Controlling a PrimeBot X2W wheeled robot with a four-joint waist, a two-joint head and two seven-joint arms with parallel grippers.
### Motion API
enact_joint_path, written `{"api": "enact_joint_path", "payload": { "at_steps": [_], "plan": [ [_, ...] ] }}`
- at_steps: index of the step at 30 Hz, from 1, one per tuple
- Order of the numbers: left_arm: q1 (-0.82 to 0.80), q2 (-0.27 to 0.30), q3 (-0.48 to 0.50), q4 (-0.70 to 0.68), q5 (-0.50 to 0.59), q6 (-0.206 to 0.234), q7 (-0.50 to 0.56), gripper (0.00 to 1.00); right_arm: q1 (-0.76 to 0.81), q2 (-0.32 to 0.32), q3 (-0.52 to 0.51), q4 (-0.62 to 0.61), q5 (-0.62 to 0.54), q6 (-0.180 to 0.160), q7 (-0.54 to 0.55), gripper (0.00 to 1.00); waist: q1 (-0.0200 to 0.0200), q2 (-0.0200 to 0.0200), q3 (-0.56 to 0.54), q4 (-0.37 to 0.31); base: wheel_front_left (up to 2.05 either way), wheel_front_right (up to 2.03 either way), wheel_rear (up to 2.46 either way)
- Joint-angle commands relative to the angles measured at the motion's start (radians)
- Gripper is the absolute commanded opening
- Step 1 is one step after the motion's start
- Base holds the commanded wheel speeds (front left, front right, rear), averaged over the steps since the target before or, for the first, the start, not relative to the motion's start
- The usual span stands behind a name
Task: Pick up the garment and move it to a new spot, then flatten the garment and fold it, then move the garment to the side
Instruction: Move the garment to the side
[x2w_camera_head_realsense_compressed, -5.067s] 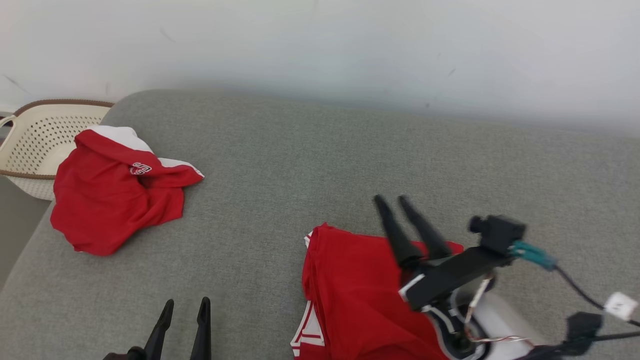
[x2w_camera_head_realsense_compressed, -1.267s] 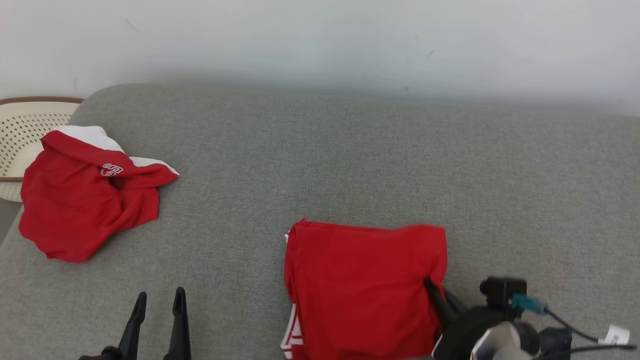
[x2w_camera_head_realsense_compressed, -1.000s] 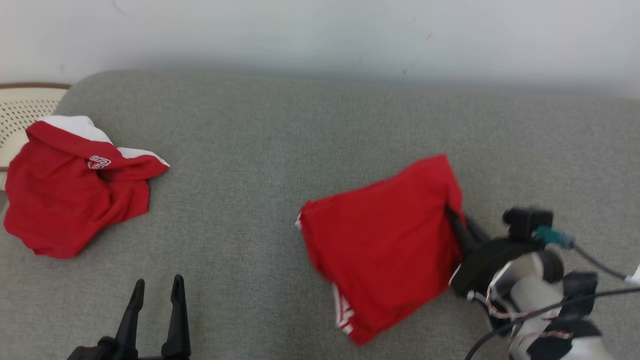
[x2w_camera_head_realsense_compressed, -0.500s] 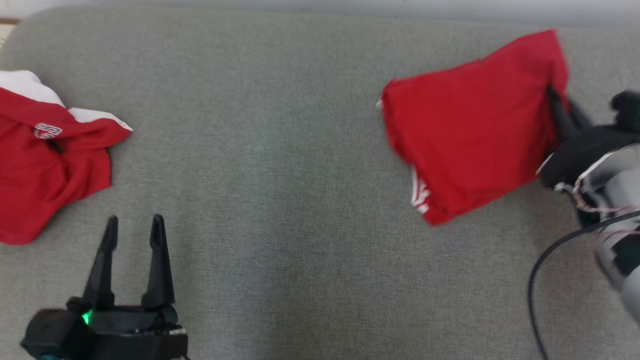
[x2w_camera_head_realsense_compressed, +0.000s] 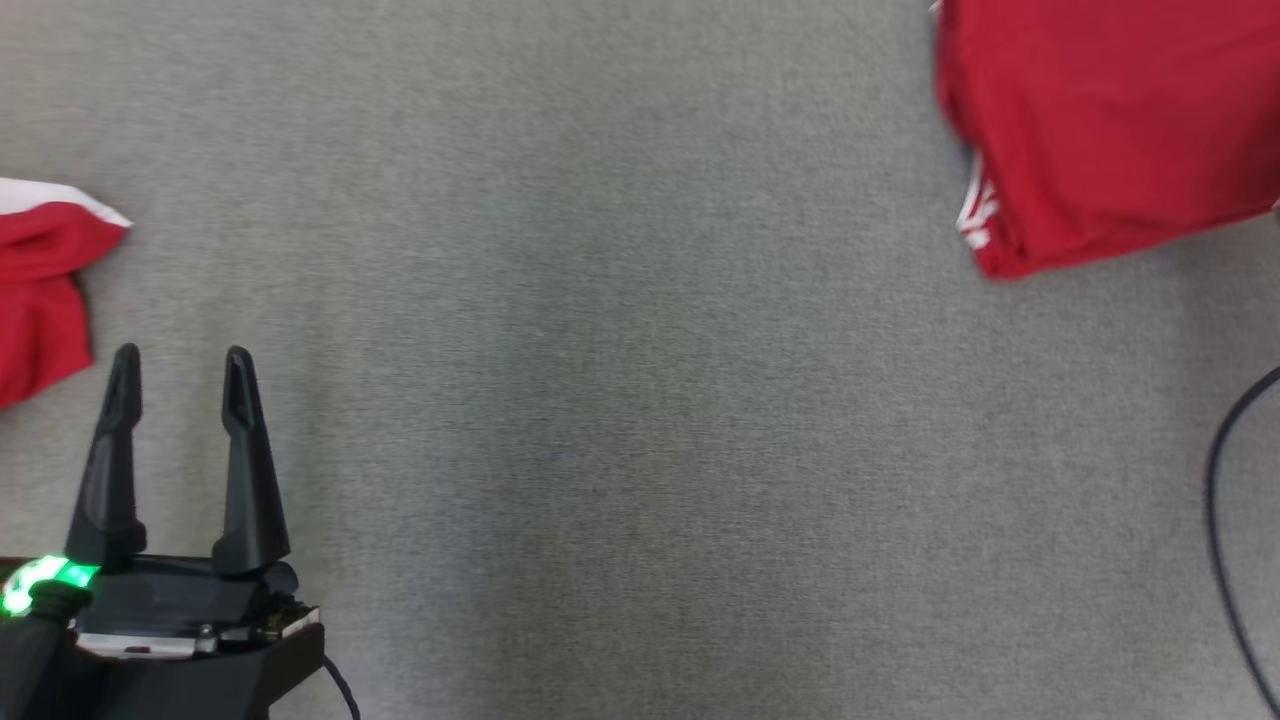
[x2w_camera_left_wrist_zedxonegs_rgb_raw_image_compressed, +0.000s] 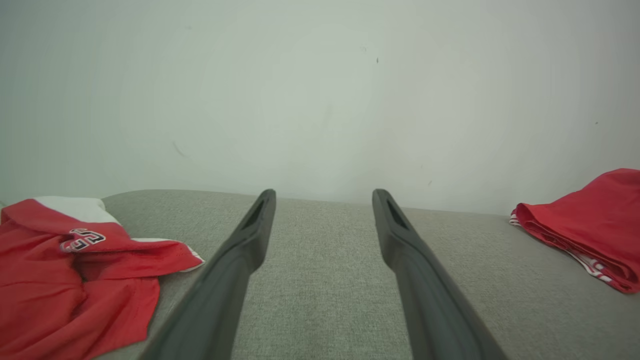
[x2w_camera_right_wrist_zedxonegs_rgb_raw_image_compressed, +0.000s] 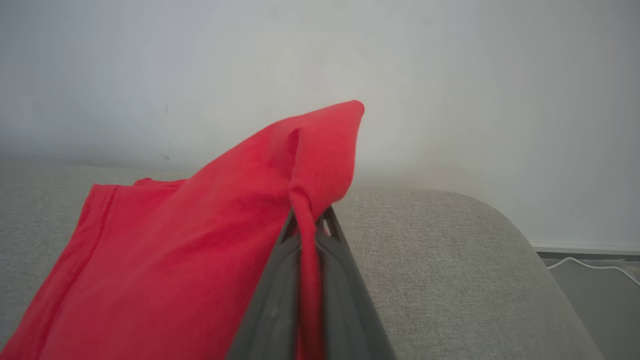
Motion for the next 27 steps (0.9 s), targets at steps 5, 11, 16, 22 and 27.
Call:
{"api": "enact_joint_path", "payload": {
  "at_steps": [5, 11, 16, 22, 27],
  "plan": [
    [-0.002, 0.022, 0.014, -0.047, 0.019, 0.002, -0.001, 1.00, -0.054, -0.065, 0.022, 0.032, 0.006, 0.001, 0.003, 0.00, -0.0003, -0.0002, 0.058, -0.051, 0.00, 0.00, 0.00],
    [0.001, 0.036, 0.013, -0.064, 0.028, 0.003, 0.002, 1.00, -0.093, -0.094, 0.045, 0.052, 0.001, 0.001, -0.005, 0.00, -0.0003, -0.0002, 0.081, -0.072, 0.00, 0.00, 0.00],
    [-0.008, 0.044, 0.011, -0.068, 0.029, 0.004, 0.007, 1.00, -0.119, -0.086, 0.069, 0.073, 0.000, 0.001, -0.007, 0.00, -0.0003, -0.0002, 0.089, -0.080, 0.00, 0.00, 0.00],
    [-0.011, 0.052, 0.007, -0.075, 0.032, 0.005, 0.013, 1.00, -0.156, -0.080, 0.102, 0.102, -0.016, 0.001, -0.025, 0.00, -0.0003, -0.0002, 0.101, -0.078, 0.00, 0.00, 0.00],
    [-0.017, 0.053, 0.005, -0.070, 0.029, 0.007, 0.013, 1.00, -0.181, -0.078, 0.121, 0.130, -0.008, 0.001, -0.033, 0.00, -0.0003, -0.0002, 0.106, -0.070, 0.00, 0.00, 0.00]
  ]
}}
